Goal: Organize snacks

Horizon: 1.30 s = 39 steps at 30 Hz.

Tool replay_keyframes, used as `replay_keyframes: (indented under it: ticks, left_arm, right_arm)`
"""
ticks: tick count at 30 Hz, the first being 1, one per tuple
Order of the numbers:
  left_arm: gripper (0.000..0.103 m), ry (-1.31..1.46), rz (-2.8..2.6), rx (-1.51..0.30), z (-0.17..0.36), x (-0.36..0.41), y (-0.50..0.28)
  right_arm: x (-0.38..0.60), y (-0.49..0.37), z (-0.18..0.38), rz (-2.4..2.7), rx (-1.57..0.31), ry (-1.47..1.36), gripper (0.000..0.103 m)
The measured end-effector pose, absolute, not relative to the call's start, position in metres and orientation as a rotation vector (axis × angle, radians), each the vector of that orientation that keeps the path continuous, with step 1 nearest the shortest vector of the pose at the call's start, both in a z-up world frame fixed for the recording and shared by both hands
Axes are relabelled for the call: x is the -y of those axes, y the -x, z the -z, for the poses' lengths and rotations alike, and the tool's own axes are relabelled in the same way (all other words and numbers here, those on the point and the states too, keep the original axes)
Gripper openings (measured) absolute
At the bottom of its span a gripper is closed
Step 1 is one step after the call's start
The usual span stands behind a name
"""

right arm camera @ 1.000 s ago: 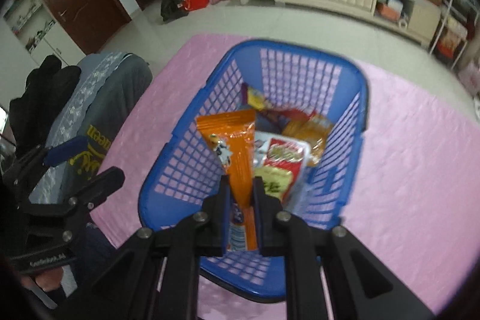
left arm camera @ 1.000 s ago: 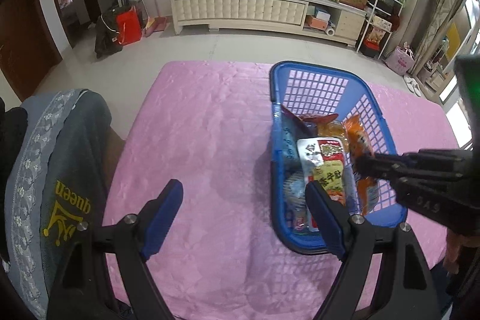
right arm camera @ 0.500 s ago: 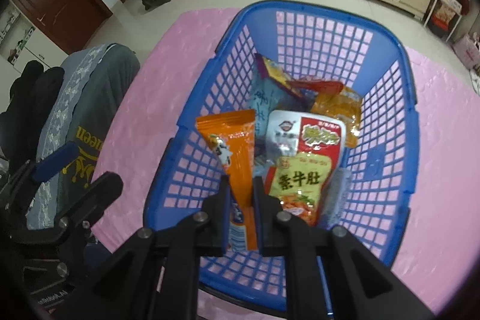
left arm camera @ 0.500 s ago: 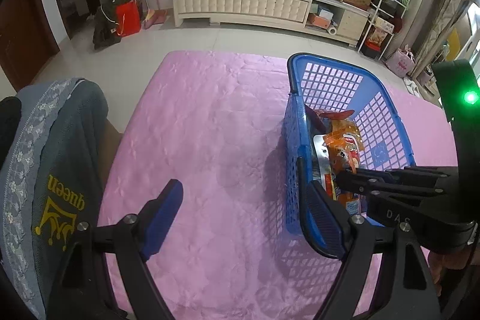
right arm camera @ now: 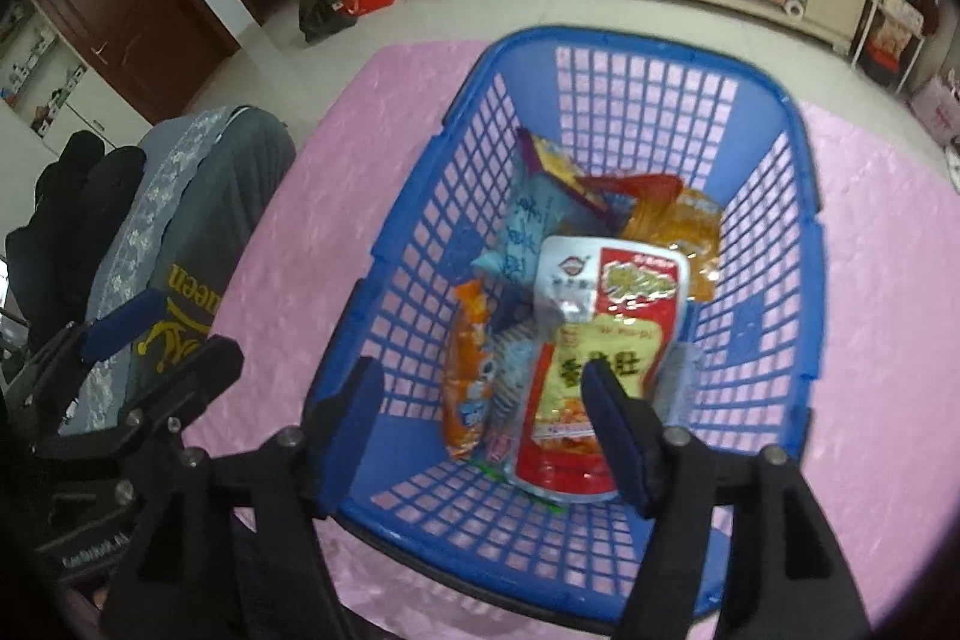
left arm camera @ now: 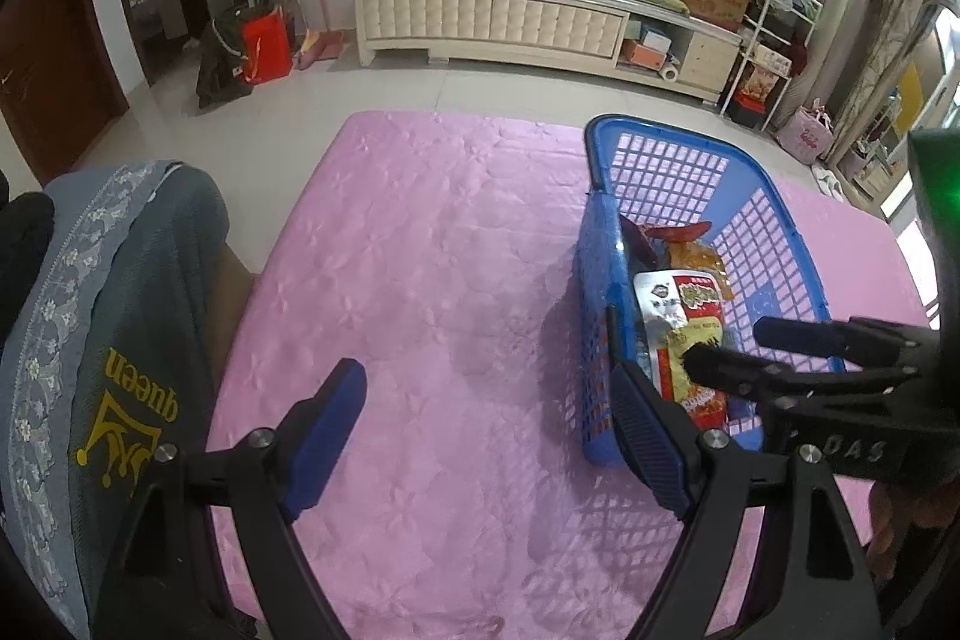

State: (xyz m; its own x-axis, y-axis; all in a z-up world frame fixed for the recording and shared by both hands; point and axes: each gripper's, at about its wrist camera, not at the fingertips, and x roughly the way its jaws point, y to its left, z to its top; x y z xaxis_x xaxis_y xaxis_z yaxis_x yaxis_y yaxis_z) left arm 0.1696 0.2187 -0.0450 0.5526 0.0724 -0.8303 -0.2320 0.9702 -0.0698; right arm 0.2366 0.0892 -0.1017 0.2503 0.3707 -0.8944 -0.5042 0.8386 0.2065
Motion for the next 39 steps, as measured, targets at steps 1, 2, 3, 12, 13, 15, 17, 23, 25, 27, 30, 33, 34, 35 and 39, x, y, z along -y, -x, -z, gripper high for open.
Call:
replay_keyframes:
  ticks: [1,2,3,12,13,15,17,23,25,27,30,33,34,35,39]
  left_arm:
    - [0.082,0.169,-0.176,-0.962,0.044,-0.215,-0.167]
    - [0.082,0.161,-0.172,-0.954,0.043,-0.211,-0.164]
    - [0.082,0.152,-0.166,-0.942,0.042,-0.206,-0.16]
    - [0.082,0.118,-0.136,-0.796,0.032,-0.152,-0.124]
    - [0.082,0.118,-0.123,-0.786,0.031,-0.145,-0.12]
    - [0.082,0.119,-0.111,-0.761,0.027,-0.132,-0.114]
    - [0.082,0.107,-0.121,-0.73,0.02,-0.121,-0.108]
    - [0.082,0.08,-0.129,-0.587,-0.009,-0.084,-0.076]
    - [0.082,0.029,-0.151,-0.501,-0.019,-0.069,-0.061]
    - [0.082,-0.007,-0.142,-0.463,-0.028,-0.056,-0.051]
    - [0.082,-0.024,-0.114,-0.443,-0.034,-0.045,-0.039]
    - [0.086,-0.015,-0.106,-0.424,-0.039,-0.039,-0.025]
    - [0.088,-0.006,-0.104,-0.419,-0.039,-0.038,-0.021]
    - [0.097,0.011,-0.099,-0.415,-0.041,-0.038,-0.016]
    - [0.103,0.022,-0.055,-0.394,-0.044,-0.035,-0.004]
  right_arm:
    - [-0.082,-0.234,0.098,-0.599,-1.16,0.122,0.073]
    - [-0.077,-0.231,0.096,-0.595,-1.145,0.119,0.073]
    - [-0.073,-0.228,0.094,-0.585,-1.124,0.125,0.073]
    - [-0.006,-0.179,0.066,-0.492,-0.851,0.133,0.076]
    - [0.004,-0.173,0.065,-0.485,-0.833,0.118,0.076]
    - [0.025,-0.163,0.063,-0.45,-0.806,0.094,0.077]
    - [0.037,-0.152,0.058,-0.392,-0.764,0.119,0.077]
    - [0.076,-0.115,0.033,-0.338,-0.639,0.116,0.077]
    - [0.085,-0.107,0.025,-0.342,-0.617,0.105,0.077]
    - [0.092,-0.099,0.018,-0.346,-0.585,0.084,0.078]
    - [0.104,-0.078,0.003,-0.341,-0.505,0.072,0.088]
    - [0.109,-0.059,-0.009,-0.371,-0.441,0.059,0.102]
    - [0.11,-0.054,-0.012,-0.372,-0.432,0.058,0.103]
    - [0.11,-0.049,-0.015,-0.371,-0.417,0.06,0.103]
    - [0.115,-0.031,-0.02,-0.345,-0.372,0.057,0.103]
